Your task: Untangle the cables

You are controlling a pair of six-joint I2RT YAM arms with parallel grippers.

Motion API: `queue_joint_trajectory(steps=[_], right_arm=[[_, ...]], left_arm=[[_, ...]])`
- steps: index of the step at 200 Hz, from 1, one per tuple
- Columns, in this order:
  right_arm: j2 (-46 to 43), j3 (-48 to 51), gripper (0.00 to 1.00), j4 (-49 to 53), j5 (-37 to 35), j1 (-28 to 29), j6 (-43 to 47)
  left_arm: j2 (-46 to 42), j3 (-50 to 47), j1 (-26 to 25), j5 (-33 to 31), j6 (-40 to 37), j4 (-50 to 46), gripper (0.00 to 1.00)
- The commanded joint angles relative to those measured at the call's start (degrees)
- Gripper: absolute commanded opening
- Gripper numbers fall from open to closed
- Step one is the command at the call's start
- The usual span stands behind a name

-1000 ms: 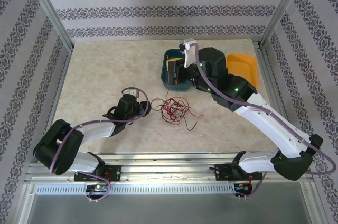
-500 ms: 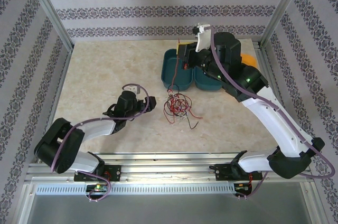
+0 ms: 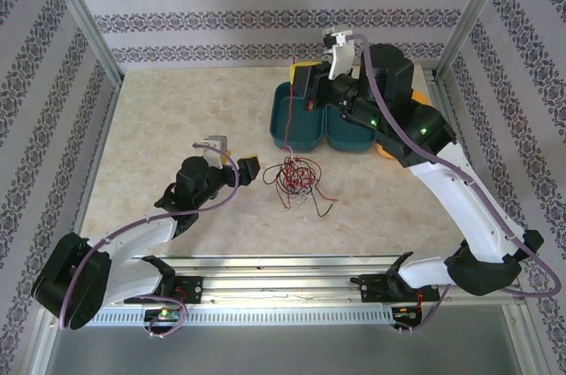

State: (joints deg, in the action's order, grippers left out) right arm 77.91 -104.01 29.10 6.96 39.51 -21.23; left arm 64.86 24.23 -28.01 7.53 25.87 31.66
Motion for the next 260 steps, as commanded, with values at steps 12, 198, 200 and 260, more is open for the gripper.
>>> queue_joint_trajectory(steps=[12, 198, 200, 260], right_arm=[[1.7, -5.0, 0.00, -1.4, 3.2, -0.1, -0.6], [12.1, -30.6, 0.00, -4.9, 5.5, -0.1, 1.1], [12.5, -31.0, 0.00, -4.9, 5.4, -0.1, 1.0], [18.8, -38.7, 0.00, -3.2, 9.2, -0.1, -1.8]], left_arm=[[-4.3, -3.8, 0.4, 6.7, -5.1, 9.2, 0.99], [4.0, 0.4, 0.4, 10.0, -3.6, 12.0, 0.99], [4.0, 0.4, 0.4, 10.1, -3.5, 12.1, 0.99], [4.0, 1.9, 0.2, 17.4, -5.8, 16.4, 0.99]])
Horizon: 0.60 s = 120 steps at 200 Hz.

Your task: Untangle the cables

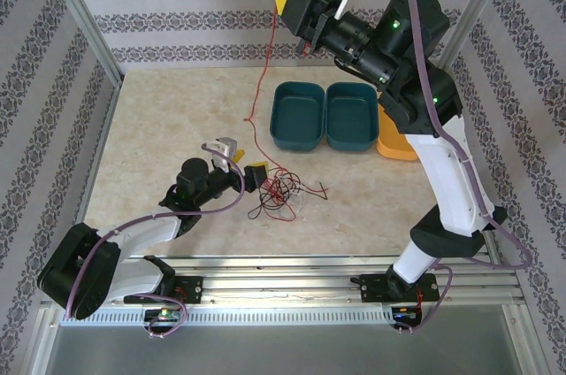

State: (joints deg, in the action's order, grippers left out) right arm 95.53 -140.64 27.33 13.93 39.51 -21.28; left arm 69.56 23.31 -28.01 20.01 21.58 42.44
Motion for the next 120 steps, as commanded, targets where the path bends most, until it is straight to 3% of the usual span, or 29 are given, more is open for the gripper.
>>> queue_joint_trajectory(steps=[1, 55, 90, 120], right_arm=[[1.3, -2.2, 0.00, -1.4, 2.3, -0.1, -1.7], [0.3, -5.8, 0.00, 2.5, -2.3, -1.1, 0.9], [-5.5, 0.9, 0.00, 2.4, -8.2, -3.8, 2.8], [-11.3, 7.9, 0.00, -1.5, -7.6, -8.1, -0.3]], left_arm=[[-0.6, 2.9, 0.2, 4.9, -1.6, 5.5, 0.99], [0.5, 3.1, 0.2, -1.5, -0.6, 1.5, 0.99], [-1.8, 2.8, 0.2, -7.0, -0.5, -7.7, 0.99], [-2.1, 3.2, 0.3, -9.4, -1.0, -13.9, 0.99]])
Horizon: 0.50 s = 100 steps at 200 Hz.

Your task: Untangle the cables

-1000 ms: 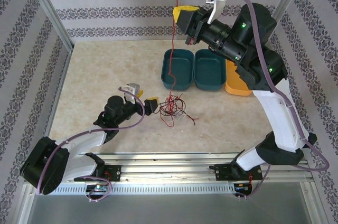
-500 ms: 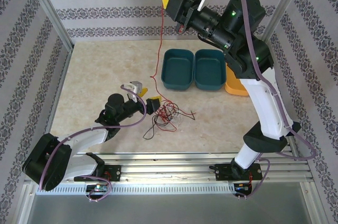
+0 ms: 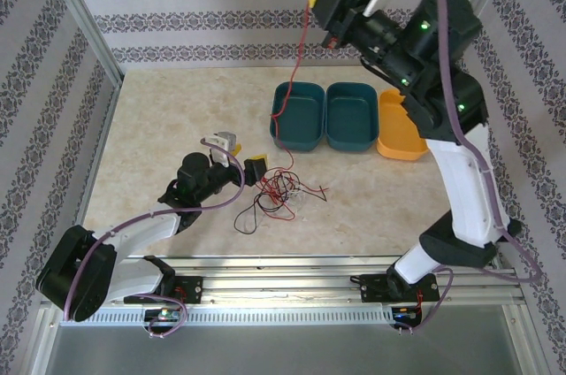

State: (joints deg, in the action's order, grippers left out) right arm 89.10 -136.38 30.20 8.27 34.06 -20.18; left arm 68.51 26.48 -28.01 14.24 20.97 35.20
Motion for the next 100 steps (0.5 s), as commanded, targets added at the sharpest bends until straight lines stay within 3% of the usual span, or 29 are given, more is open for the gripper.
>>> queue_joint_trajectory(steps=[1, 63, 100], right_arm=[[-5.1, 3.7, 0.00, -4.5, -1.9, -2.8, -1.5], [-7.5, 2.0, 0.00, -3.1, -1.5, -3.8, -0.2], [-9.7, 6.9, 0.00, -1.6, -7.8, -4.5, 3.3]], left_arm=[[-1.0, 0.0, 0.3, -3.7, -0.4, -6.7, 0.99], [1.0, 1.0, 0.3, -0.3, -0.5, -4.5, 0.99], [0.5, 1.5, 0.3, 1.1, 0.1, -4.8, 0.99]])
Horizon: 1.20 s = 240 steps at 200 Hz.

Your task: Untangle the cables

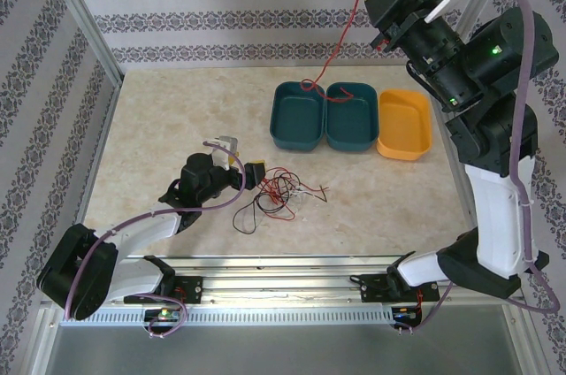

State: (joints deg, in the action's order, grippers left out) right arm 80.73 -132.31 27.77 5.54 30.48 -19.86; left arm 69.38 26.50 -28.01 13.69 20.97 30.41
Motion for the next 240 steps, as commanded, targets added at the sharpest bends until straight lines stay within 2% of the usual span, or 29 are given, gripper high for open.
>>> queue_joint_trajectory(steps=[1, 43, 74, 103, 158, 240], right_arm=[[-1.3, 3.0, 0.00, 0.9, -5.3, -1.0, 3.1], [0.2, 5.3, 0.00, 3.5, -10.2, -8.7, 4.7], [3.0, 6.3, 0.00, 4.0, -7.7, -18.5, 2.1], [5.4, 7.1, 0.00, 2.7, -4.7, -24.9, 0.7], [7.6, 12.0, 0.00, 0.0, -6.3, -30.1, 3.8], [5.2, 34.5, 0.00, -10.8, -9.7, -36.8, 3.4]], left_arm=[[-0.4, 1.5, 0.3, 1.6, 0.2, -0.1, 0.99], [-4.7, 0.9, 0.3, 0.6, -0.1, -3.0, 0.99], [-7.8, -0.4, 0.3, -1.1, -0.1, -4.9, 0.99], [-9.8, -1.7, 0.3, -2.4, 0.3, -5.9, 0.99], [-10.5, -3.0, 0.3, -2.7, 1.3, -6.1, 0.99], [-10.7, -4.5, 0.3, -1.9, 2.8, -5.9, 0.99]])
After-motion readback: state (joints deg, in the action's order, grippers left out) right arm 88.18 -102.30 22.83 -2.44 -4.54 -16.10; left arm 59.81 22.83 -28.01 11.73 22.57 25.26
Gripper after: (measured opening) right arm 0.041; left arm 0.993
